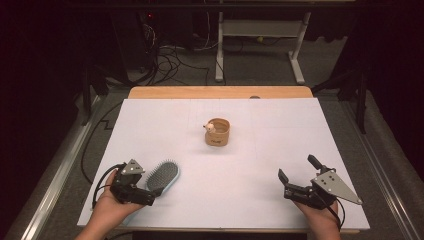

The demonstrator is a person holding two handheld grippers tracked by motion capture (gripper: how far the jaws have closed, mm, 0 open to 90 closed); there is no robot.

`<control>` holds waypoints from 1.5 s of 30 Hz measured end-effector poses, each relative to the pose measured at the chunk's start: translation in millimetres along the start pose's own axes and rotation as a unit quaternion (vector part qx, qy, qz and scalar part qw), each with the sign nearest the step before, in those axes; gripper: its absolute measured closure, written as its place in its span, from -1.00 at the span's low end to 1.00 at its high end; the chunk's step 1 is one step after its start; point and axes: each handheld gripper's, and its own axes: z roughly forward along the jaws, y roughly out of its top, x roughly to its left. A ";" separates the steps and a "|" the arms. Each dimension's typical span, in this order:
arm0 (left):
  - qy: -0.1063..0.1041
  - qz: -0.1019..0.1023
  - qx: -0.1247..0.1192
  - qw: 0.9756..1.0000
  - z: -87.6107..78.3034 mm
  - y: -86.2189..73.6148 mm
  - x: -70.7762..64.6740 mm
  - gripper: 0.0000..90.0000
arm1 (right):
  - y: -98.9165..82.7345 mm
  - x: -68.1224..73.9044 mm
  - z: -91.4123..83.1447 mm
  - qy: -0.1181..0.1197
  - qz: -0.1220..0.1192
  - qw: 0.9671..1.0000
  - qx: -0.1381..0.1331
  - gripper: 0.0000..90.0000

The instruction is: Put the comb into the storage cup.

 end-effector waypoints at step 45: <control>0.064 0.028 0.142 0.987 54.7 -1.2 -11.2 -1.00 | 0.4 2.7 0.2 0.004 -0.002 1.000 0.000 -0.98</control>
